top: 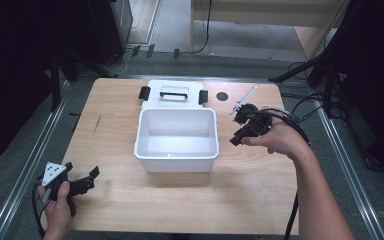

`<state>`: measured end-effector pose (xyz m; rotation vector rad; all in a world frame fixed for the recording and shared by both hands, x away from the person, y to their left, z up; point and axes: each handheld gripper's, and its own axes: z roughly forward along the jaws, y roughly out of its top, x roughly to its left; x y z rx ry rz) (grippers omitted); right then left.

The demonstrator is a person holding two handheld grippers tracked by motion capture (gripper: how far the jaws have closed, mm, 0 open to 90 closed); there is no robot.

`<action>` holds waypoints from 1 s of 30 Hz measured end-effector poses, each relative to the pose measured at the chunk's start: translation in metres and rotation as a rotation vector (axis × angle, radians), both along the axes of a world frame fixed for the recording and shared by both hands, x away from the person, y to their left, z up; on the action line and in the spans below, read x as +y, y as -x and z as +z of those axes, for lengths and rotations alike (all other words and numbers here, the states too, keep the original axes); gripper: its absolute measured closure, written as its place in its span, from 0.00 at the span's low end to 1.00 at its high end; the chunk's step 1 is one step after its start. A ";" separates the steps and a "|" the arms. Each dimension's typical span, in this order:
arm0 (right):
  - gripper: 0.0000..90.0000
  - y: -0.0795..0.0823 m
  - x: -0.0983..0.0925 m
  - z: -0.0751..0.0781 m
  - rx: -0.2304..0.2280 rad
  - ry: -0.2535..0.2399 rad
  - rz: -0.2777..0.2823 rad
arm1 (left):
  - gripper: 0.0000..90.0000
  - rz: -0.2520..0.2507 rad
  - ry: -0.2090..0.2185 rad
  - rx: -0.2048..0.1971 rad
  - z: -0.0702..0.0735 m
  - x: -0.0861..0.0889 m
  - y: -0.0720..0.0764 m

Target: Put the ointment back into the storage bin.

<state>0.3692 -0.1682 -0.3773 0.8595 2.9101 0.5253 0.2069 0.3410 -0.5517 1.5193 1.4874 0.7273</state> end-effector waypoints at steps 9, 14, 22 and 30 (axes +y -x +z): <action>0.67 0.004 -0.032 -0.034 0.001 -0.023 -0.102 | 0.00 0.002 -0.001 0.000 0.000 0.000 0.000; 0.59 0.008 -0.050 -0.053 -0.019 -0.038 -0.180 | 0.00 0.003 -0.003 -0.001 0.000 0.000 0.000; 0.36 0.021 -0.077 -0.080 -0.132 -0.120 -0.302 | 0.00 0.005 -0.004 -0.003 0.000 0.000 0.000; 0.06 0.041 -0.102 -0.111 -0.286 -0.213 -0.479 | 0.00 0.005 -0.004 -0.004 0.000 0.000 0.000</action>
